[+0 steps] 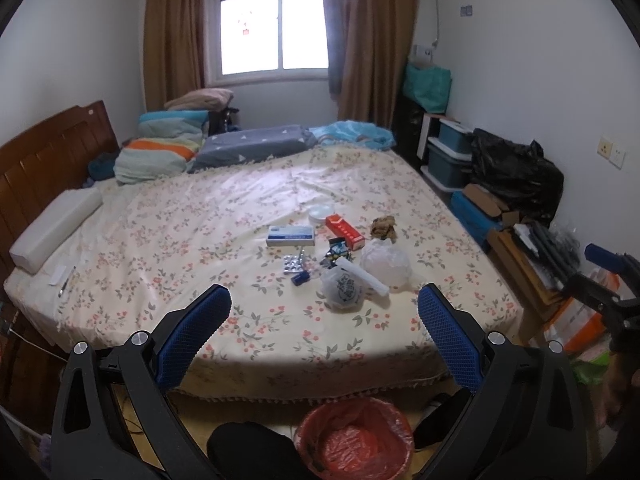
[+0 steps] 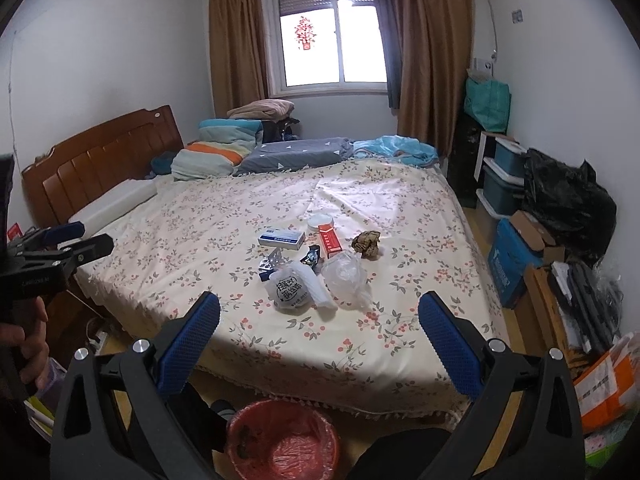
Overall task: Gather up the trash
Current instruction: 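Move both tools toward the pile of trash on the bed, then grasp the white printed bag with the left tool while the right tool grasps the clear bag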
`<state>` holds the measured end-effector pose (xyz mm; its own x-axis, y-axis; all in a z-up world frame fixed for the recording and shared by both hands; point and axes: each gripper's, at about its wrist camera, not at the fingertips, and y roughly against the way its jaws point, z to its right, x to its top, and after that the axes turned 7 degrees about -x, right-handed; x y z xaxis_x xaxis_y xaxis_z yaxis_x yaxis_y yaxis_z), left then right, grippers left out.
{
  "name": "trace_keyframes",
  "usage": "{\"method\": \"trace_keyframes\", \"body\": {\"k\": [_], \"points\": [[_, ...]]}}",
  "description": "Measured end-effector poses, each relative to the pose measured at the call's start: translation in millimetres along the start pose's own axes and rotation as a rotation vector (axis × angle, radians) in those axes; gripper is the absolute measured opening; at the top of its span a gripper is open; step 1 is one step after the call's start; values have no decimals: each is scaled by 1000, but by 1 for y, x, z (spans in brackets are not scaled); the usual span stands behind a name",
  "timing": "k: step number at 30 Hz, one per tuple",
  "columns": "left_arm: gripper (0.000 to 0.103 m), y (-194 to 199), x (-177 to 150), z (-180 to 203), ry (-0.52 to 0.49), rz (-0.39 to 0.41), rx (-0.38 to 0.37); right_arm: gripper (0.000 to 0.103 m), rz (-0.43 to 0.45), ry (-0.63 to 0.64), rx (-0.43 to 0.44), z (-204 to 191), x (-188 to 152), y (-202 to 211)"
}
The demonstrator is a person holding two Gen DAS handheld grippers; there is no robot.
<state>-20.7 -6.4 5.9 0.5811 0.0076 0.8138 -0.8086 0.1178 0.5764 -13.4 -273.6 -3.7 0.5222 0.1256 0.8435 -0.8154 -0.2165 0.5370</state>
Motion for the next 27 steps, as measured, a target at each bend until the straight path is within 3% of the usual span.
{"method": "trace_keyframes", "body": {"k": [3,9,15,27], "points": [[97,-5,-5,3,-21,10,-12,98,-3,17,-10,-1,0,-3],[97,-46,-16,4,-41,-101,-21,98,-49,28,-17,7,-6,-27],[97,-101,-25,3,-38,-152,-50,98,-102,22,-13,16,-20,-84],[97,-260,-42,-15,-6,-254,-99,98,-169,4,15,35,-27,-228]]}}
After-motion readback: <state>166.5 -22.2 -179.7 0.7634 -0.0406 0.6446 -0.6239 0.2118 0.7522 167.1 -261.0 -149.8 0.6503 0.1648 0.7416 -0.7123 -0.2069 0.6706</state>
